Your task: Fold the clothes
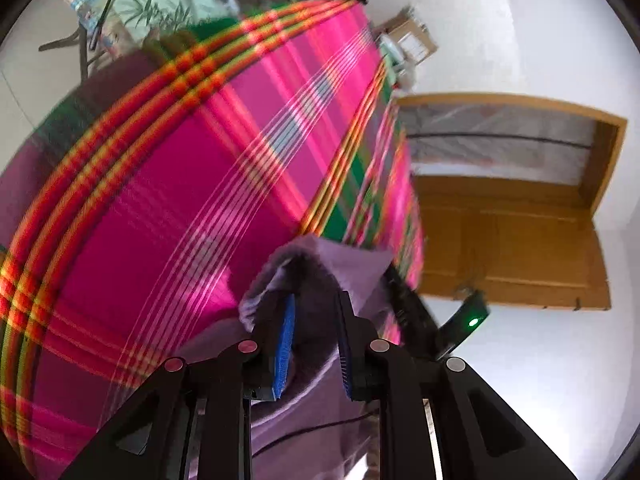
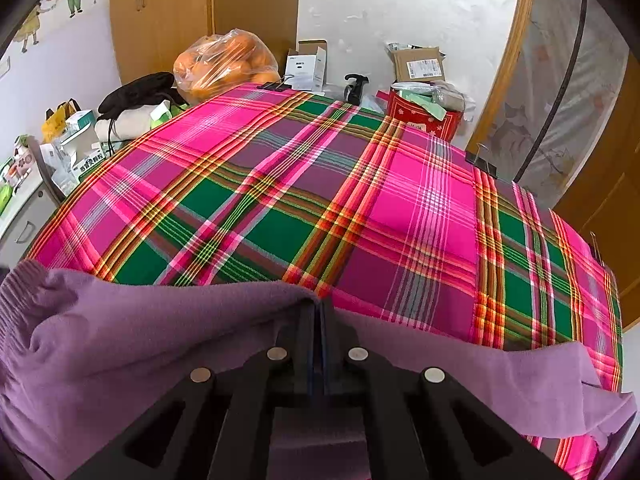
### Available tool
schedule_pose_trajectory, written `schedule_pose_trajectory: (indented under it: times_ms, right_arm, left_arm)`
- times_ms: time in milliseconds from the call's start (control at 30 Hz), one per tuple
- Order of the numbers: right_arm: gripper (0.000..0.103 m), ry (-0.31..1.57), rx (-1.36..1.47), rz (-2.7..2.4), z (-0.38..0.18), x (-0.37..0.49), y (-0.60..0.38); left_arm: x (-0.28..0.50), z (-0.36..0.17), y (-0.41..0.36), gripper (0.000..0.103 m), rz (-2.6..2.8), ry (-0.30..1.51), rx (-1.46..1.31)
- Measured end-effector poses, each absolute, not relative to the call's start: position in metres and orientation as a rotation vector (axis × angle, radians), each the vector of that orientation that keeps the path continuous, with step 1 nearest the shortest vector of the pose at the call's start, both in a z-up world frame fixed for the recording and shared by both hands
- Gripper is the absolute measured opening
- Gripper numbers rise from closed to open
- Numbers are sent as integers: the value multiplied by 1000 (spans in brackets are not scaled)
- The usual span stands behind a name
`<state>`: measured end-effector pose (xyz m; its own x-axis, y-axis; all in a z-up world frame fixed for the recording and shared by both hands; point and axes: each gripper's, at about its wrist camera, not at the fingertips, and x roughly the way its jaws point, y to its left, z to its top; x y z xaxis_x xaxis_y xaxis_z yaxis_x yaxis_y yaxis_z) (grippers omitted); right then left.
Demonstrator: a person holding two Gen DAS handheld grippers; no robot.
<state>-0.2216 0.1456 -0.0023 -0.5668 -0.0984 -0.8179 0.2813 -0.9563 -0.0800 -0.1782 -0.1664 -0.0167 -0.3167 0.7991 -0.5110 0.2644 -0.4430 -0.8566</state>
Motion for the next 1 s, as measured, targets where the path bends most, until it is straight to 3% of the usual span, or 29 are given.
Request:
schedule_pose_trajectory:
  times_ms: [133,267,367,800,833,867,900,1000]
  right_arm:
    - [3,282,1330,-2589,-3,-222,146]
    - [3,280,1328,-2594,-3,-221,146]
    - [3,277,1326,-2597,-4,-221,146]
    - [3,270,1322,-2597,-4,-221,148]
    - [3,270,1323,-2597,-4,-221,148]
    - [3,270,1324,-2597,-4,-222,148]
    - [3,270,1326,-2597,-4,-222,148]
    - [3,264,1335,-2597,-2,-222,147]
  left_arm:
    - [-175,-13,-182,20,1865,-1419,-1489]
    - [-177,-9,-190,25,2015,-1363,-1529]
    - [-177,-9,-189,40,2056,-1303,-1555]
    - [-189,-33,-166,43,1873,-1272,-1657]
    - [-190,-34,-167,42,1871,-1276,-1655]
    - [-191,-34,-169,27,1878,-1271,-1647]
    - [-192,-32,-172,4,1886,-1264,-1641]
    - [-194,-24,-177,6,1939,-1249,-1602]
